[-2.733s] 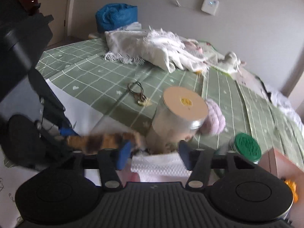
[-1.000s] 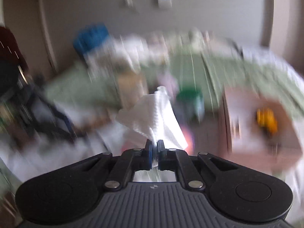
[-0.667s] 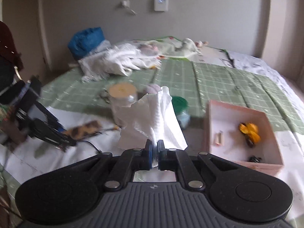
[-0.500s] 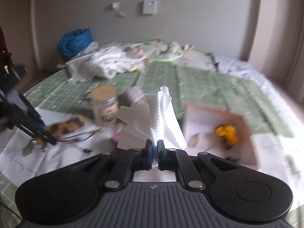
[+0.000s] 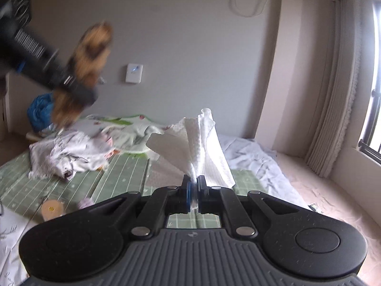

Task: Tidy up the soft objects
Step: 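Carry the tail and tissue into the pink box and open both tools, then move the right tool to the lilac scrunchie while the left tool reaches the star keyring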

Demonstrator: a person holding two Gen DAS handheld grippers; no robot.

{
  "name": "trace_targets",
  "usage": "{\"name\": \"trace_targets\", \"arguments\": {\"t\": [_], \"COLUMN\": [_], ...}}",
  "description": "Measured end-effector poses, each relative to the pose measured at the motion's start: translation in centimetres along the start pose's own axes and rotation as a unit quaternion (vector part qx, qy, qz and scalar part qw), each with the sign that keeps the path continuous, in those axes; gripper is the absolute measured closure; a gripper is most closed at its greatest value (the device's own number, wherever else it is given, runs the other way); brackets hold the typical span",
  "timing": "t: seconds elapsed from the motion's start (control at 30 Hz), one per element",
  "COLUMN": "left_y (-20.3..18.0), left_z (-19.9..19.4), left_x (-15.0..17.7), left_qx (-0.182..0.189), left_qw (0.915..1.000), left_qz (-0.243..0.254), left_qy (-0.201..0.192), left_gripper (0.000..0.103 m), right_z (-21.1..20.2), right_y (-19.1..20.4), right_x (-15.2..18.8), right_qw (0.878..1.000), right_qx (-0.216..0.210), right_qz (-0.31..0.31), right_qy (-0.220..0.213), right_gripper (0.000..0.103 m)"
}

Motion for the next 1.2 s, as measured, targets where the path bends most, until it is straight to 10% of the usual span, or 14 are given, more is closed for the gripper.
{"name": "trace_targets", "arguments": {"t": [0.27, 0.43, 0.63, 0.97, 1.2], "left_y": [0.2, 7.0, 11.9, 14.6, 22.1], "left_z": [7.2, 16.4, 19.6, 5.8, -9.0], "left_x": [-0.3, 7.0, 14.5, 16.4, 16.1], "left_qx": [0.01, 0.011, -0.022, -0.084, -0.207], "left_qw": [0.9999, 0.9821, 0.9655, 0.9613, 0.9513], "left_qz": [0.003, -0.106, -0.138, -0.158, -0.213], "left_qy": [0.004, 0.156, 0.22, 0.209, 0.083], "left_gripper": [0.084, 0.081, 0.081, 0.08, 0.08], "right_z": [3.4, 7.7, 8.3, 3.4, 2.6], "right_y": [-1.7, 0.5, 3.0, 4.4, 5.3], "right_x": [0.6, 6.2, 15.5, 22.3, 21.2], "right_qw": [1.0, 0.993, 0.987, 0.979, 0.977], "right_qx": [-0.011, -0.068, -0.017, -0.039, -0.048], "right_qz": [0.027, 0.038, 0.017, 0.054, 0.069], "right_qy": [0.006, 0.088, 0.161, 0.193, 0.195], "right_gripper": [0.098, 0.09, 0.073, 0.057, 0.055]}}
Point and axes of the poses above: each gripper's, at about its wrist camera, not at the fingertips, and z roughly the way its jaws point, y to its left, x to its underside, the point moved 1 cm from there along z, roughly the way its jaws point, and after that the axes turned 13 degrees about x, right-handed, at the moved point
